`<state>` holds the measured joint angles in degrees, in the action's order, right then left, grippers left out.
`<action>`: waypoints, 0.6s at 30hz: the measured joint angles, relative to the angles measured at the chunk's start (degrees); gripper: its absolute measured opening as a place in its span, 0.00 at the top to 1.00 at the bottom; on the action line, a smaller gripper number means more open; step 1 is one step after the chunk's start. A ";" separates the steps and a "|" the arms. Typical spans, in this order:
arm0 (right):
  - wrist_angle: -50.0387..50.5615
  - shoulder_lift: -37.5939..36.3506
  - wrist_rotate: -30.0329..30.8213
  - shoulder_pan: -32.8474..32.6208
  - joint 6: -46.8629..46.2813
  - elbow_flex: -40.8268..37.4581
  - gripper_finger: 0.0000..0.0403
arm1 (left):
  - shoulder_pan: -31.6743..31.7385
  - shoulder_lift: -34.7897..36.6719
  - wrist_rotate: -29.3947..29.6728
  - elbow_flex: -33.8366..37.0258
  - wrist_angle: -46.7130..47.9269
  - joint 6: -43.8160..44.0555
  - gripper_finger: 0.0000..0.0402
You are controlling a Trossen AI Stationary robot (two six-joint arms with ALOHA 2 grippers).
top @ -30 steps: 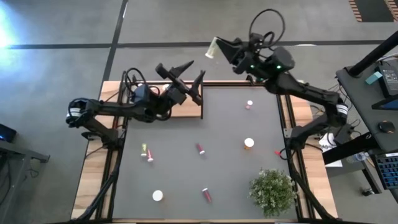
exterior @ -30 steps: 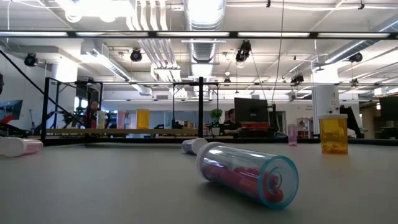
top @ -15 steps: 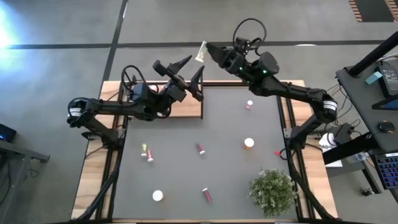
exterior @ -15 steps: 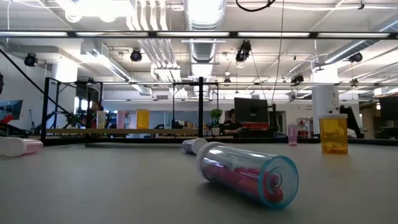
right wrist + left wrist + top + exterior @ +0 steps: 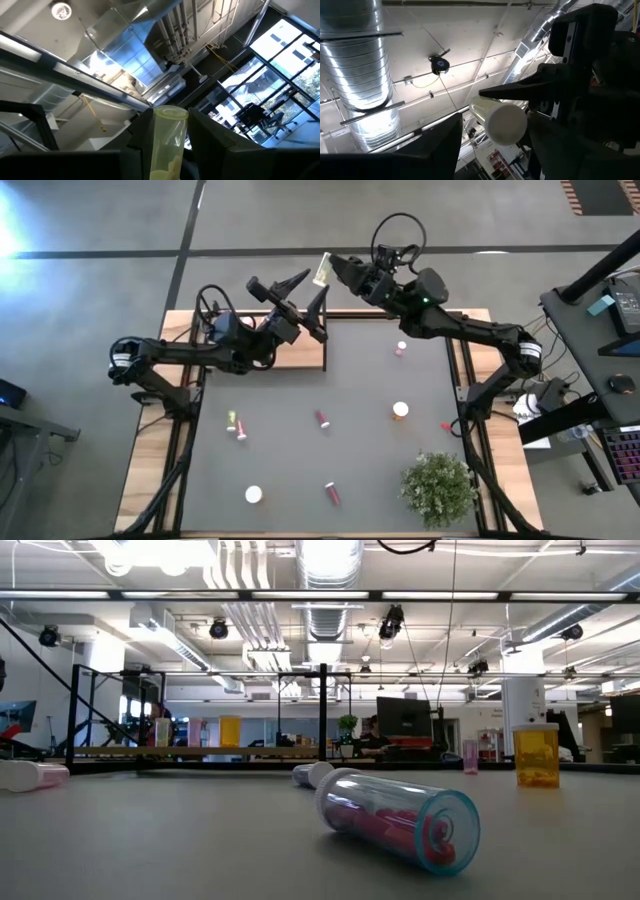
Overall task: Pick and place medicine bottles onto shelf by color
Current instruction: Put the right yellow pill bottle on the shelf aligned with the other yellow pill bottle
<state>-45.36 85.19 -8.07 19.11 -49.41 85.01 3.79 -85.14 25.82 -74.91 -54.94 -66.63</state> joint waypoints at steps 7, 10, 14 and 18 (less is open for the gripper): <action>0.02 0.00 0.06 -0.02 0.19 0.00 0.75 | 0.00 0.00 0.00 0.00 0.00 0.00 0.63; 0.02 0.00 0.06 -0.02 0.57 0.00 0.75 | 0.00 0.00 0.01 0.00 0.04 -0.02 0.69; 0.02 0.00 0.06 -0.02 0.57 0.00 0.75 | 0.00 0.00 0.02 0.00 0.11 -0.02 0.74; 0.02 0.00 -0.31 -0.02 0.77 0.00 0.75 | -0.02 0.00 0.01 0.00 0.12 -0.02 0.75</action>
<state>-45.34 85.19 -8.37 19.09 -48.63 85.01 3.77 -85.14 25.83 -74.91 -54.82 -66.65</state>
